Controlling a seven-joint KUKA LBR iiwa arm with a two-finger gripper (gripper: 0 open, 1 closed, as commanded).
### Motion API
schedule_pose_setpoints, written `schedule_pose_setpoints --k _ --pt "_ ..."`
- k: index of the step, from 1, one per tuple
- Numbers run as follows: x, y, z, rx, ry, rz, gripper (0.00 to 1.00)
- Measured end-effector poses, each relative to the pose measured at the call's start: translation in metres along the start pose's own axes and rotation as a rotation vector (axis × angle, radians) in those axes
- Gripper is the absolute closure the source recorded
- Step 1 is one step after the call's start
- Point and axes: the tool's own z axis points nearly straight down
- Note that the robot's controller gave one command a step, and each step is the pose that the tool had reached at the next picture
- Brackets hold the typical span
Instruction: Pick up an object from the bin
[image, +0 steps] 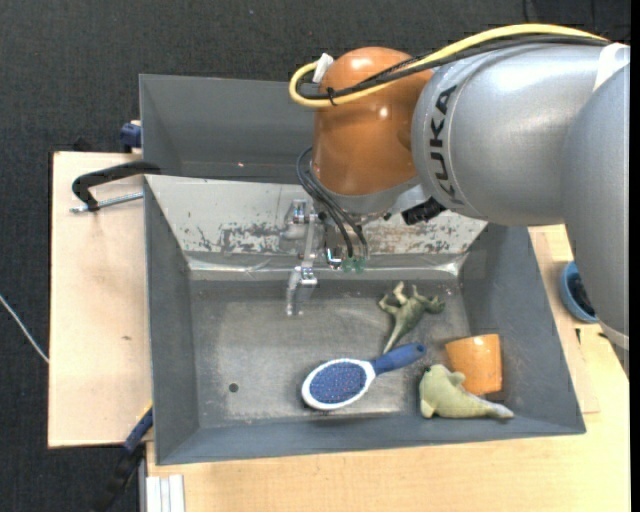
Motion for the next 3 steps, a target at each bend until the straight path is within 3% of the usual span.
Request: schedule_pose_setpoints --k 1,2,3 --pt "0.013 -0.045 0.121 0.0 -0.012 -0.313 0.0" --pt "0.086 -0.085 0.08 0.002 -0.038 -0.385 0.0" --pt "0.093 -0.148 0.085 0.008 -0.038 -0.667 0.0"
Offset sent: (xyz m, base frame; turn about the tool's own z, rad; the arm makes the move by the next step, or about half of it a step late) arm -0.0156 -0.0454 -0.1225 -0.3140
